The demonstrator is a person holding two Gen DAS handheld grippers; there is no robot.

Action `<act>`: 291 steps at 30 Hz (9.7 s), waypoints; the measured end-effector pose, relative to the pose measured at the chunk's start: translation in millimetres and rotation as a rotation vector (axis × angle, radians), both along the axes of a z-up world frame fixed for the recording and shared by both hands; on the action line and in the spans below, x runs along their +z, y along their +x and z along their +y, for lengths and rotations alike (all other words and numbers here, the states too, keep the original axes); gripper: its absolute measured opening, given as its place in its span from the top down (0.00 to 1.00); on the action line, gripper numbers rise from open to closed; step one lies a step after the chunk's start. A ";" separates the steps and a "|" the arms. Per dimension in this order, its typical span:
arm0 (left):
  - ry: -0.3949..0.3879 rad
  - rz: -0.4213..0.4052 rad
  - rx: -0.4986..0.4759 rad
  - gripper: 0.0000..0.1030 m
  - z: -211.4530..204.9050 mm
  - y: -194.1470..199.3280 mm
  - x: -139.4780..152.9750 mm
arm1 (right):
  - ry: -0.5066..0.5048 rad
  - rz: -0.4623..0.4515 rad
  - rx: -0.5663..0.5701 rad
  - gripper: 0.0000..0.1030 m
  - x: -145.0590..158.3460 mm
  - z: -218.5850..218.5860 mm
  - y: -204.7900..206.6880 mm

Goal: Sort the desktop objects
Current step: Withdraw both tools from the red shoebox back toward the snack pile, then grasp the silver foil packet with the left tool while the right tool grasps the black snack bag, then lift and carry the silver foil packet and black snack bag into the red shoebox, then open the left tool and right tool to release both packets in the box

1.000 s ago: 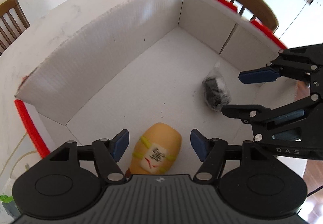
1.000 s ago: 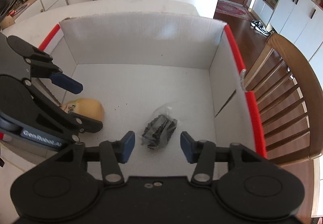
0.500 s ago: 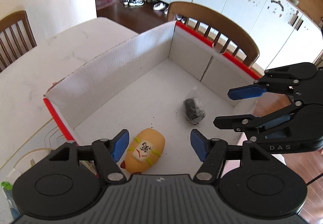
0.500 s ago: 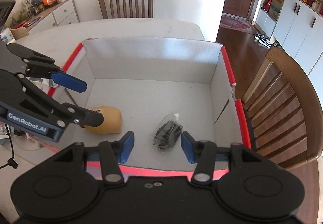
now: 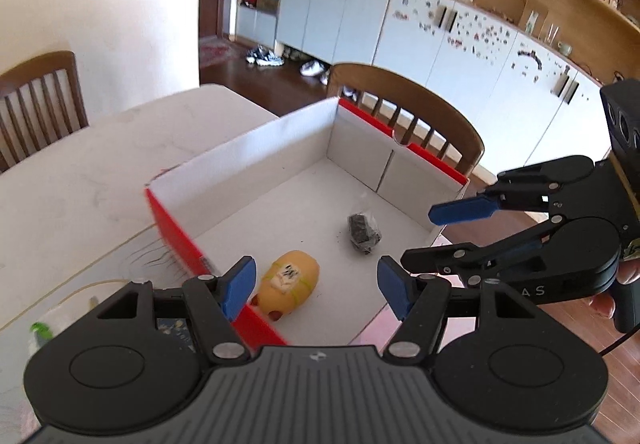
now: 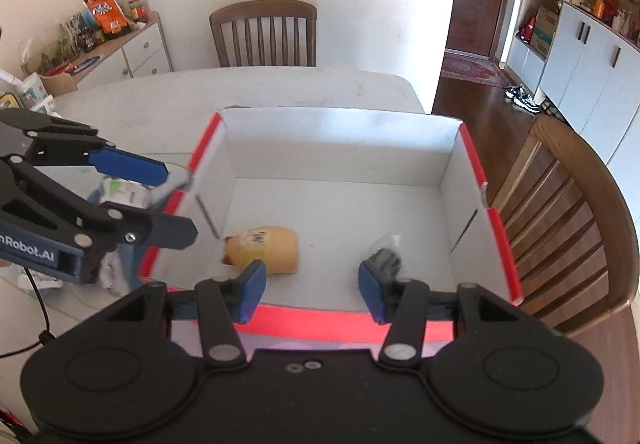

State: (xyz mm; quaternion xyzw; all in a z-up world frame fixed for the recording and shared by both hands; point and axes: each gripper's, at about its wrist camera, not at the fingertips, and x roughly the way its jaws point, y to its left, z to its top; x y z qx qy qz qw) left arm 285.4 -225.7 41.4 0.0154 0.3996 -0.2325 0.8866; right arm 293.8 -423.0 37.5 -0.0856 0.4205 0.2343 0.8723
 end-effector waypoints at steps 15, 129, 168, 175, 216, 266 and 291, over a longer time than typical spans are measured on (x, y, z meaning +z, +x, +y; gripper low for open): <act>-0.013 -0.096 0.052 0.36 81.8 -81.8 9.3 | 0.057 -0.043 -0.025 0.51 12.0 66.2 -59.8; -0.007 0.208 0.666 0.80 314.5 -114.0 -97.4 | -0.021 0.004 0.054 0.71 -95.0 263.5 -83.3; -0.073 0.274 0.751 0.71 317.4 -109.7 -102.8 | 0.002 0.014 0.030 0.70 -91.4 248.0 -88.3; -0.066 0.209 0.712 0.81 307.2 -123.5 -91.2 | 0.026 0.001 0.031 0.70 -79.2 240.1 -97.2; -0.168 0.007 0.274 0.83 137.2 -72.2 12.8 | 0.089 -0.081 -0.174 0.71 17.5 89.0 -83.1; 0.299 -0.022 -0.042 0.83 -70.6 129.9 -61.5 | -0.065 0.134 -0.145 0.71 -74.6 21.2 76.2; 0.190 0.157 -0.017 0.87 -61.1 132.7 -68.8 | -0.051 0.163 -0.118 0.64 -72.7 5.9 74.0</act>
